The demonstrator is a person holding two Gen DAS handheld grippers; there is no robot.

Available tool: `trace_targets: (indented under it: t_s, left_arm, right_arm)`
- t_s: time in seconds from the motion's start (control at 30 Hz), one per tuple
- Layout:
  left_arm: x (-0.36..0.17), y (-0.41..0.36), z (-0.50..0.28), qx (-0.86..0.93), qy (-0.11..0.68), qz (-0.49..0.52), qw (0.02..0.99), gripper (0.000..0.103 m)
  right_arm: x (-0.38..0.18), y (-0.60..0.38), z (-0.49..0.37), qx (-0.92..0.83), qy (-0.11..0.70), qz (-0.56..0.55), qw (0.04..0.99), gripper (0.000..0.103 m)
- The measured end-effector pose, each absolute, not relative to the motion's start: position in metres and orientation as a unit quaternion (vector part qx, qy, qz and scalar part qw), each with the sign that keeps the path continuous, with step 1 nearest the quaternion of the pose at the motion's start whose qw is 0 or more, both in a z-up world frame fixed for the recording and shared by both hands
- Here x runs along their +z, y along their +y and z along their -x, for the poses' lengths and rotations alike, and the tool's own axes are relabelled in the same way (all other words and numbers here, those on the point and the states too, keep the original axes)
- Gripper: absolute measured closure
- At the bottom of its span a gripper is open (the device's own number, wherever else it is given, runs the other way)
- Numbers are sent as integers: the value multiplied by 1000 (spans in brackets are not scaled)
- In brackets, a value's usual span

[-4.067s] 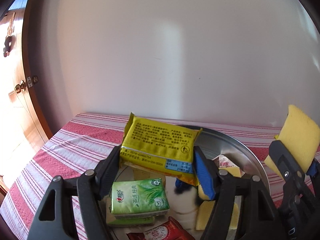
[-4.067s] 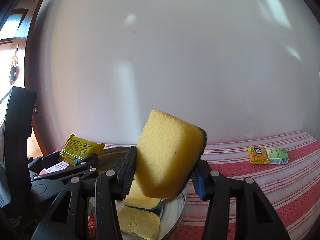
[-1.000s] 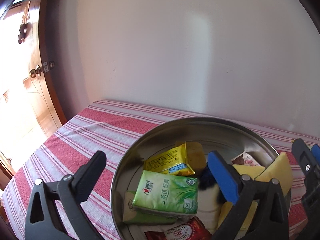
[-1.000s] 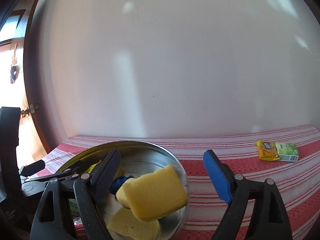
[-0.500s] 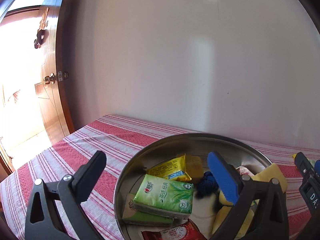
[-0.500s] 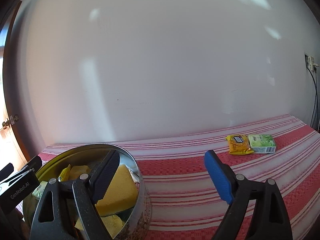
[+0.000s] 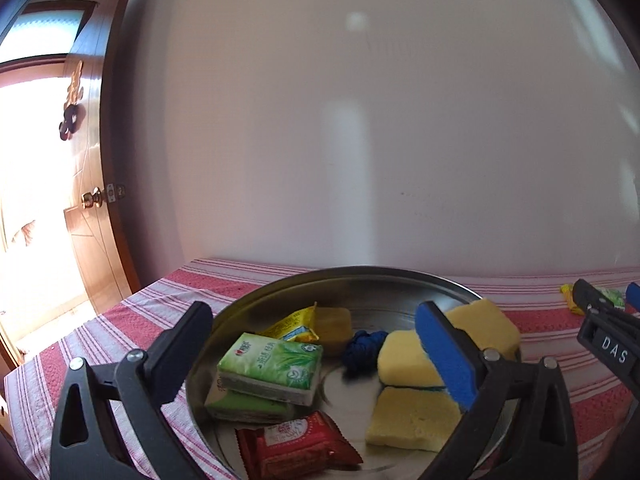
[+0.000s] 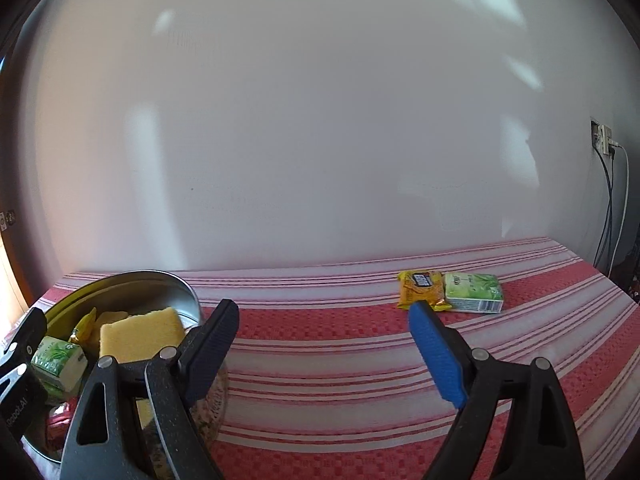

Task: Organize objects
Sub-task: 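Grasp the green tissue pack with the right tool while the left tool grasps the yellow cracker packet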

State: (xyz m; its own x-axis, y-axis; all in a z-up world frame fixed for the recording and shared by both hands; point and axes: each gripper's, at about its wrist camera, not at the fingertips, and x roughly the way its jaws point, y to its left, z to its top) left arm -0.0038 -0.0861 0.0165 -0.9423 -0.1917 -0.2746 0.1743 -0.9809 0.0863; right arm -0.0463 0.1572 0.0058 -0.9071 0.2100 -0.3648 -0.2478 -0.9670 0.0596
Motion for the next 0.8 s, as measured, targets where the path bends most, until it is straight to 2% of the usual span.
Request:
trace_targets:
  t_s: [0.47,0.8]
  left_arm:
    - [14,26,-4,-985,-90,-145,-2,0]
    - [1,105,30,-971,-124,-196,-57,0]
  right_arm:
    - [-7,276,45,951,75,218,205,15]
    - [-21,350,66,932,125,270,206,15]
